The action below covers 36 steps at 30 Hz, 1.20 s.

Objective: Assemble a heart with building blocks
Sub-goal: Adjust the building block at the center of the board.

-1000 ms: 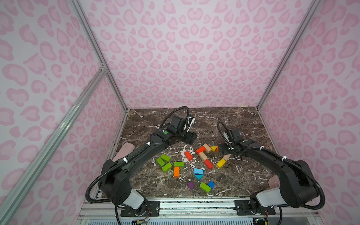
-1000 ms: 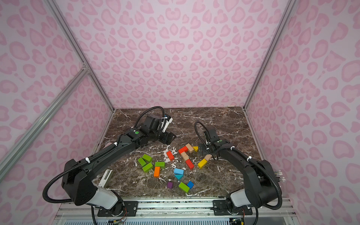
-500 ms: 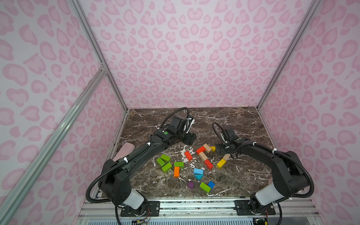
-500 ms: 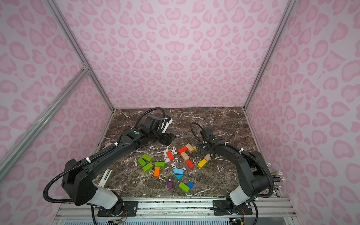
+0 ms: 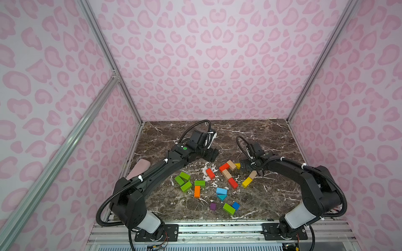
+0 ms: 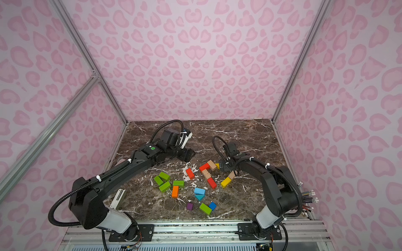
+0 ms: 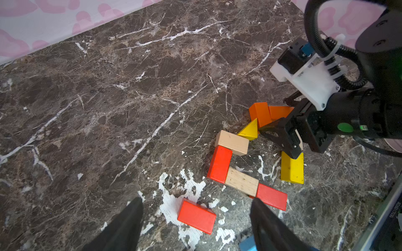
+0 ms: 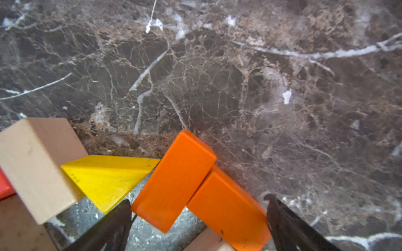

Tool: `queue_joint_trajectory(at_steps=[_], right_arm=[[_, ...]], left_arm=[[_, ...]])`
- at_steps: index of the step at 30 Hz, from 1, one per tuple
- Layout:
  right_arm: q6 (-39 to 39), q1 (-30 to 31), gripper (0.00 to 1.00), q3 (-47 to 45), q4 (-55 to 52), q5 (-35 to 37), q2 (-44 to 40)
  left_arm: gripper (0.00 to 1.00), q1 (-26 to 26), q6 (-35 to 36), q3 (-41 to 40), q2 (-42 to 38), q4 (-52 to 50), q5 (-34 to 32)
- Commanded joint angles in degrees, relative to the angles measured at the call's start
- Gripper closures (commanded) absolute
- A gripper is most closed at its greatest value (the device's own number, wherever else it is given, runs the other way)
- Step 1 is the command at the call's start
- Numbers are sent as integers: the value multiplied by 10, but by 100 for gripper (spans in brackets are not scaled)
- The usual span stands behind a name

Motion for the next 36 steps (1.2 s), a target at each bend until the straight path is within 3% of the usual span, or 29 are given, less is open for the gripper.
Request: queue_joint_trajectory(at_steps=[1, 12, 25, 36], right_arm=[[1, -1, 0, 8, 11, 0, -2], [2, -23, 1, 16, 26, -65, -28], [44, -50, 2, 87, 26, -27, 60], [50, -66, 4, 95, 34, -20, 91]], left_arm=[[20, 0, 1, -1, 1, 22, 5], [20, 0, 0, -2, 2, 24, 11], [20, 0, -3, -7, -2, 28, 14], [20, 0, -4, -12, -6, 30, 16]])
